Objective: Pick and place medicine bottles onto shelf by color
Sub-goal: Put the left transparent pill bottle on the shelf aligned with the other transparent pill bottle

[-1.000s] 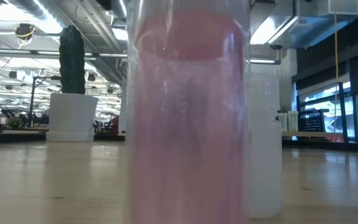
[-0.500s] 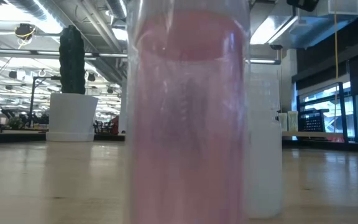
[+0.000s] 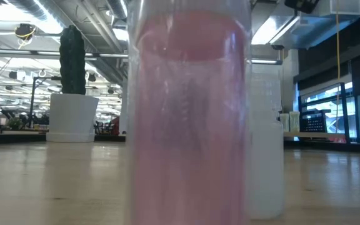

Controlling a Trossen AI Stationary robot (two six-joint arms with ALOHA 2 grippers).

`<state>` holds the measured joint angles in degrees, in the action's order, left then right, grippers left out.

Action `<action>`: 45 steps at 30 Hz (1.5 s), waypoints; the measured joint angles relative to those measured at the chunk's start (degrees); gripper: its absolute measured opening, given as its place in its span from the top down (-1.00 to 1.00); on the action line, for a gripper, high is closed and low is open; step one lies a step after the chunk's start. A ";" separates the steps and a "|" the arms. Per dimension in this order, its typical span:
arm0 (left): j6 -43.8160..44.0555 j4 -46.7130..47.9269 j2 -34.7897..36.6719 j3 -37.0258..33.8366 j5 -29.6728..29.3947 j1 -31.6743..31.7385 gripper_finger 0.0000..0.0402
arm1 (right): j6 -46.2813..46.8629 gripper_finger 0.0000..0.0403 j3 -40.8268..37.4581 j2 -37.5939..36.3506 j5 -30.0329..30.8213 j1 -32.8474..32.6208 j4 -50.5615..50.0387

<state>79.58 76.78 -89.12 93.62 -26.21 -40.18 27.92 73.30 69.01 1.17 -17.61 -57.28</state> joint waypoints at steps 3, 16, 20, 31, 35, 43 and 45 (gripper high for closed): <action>-0.16 0.07 0.00 0.00 -0.01 0.00 -0.10 | -1.21 0.56 0.00 0.00 -0.27 -0.49 0.09; -7.15 0.76 0.00 0.00 -0.07 -0.38 -0.10 | -4.48 -0.06 -0.04 0.81 -0.85 -0.48 3.15; -9.51 0.76 0.00 0.00 -0.03 -1.74 -0.10 | -4.93 -0.19 -0.04 2.86 -0.85 -0.48 5.10; -6.20 0.78 0.00 0.00 3.28 -6.80 -0.10 | -11.75 -0.22 -0.07 7.91 -4.06 -0.48 11.85; -4.67 0.77 0.00 0.00 3.26 -9.05 -0.10 | -11.76 -0.22 -0.07 9.38 -10.49 -0.57 18.77; -3.05 0.77 0.00 0.00 -0.23 -12.11 -0.10 | -26.44 -0.22 -0.07 11.84 -11.11 -4.84 28.60; -3.04 0.78 0.00 0.00 -0.25 -12.49 -0.10 | -28.25 -0.22 -0.07 12.18 -7.30 -5.90 28.68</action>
<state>76.54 77.56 -89.12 93.62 -26.46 -52.67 -0.33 73.23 81.19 -6.14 -23.50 -28.60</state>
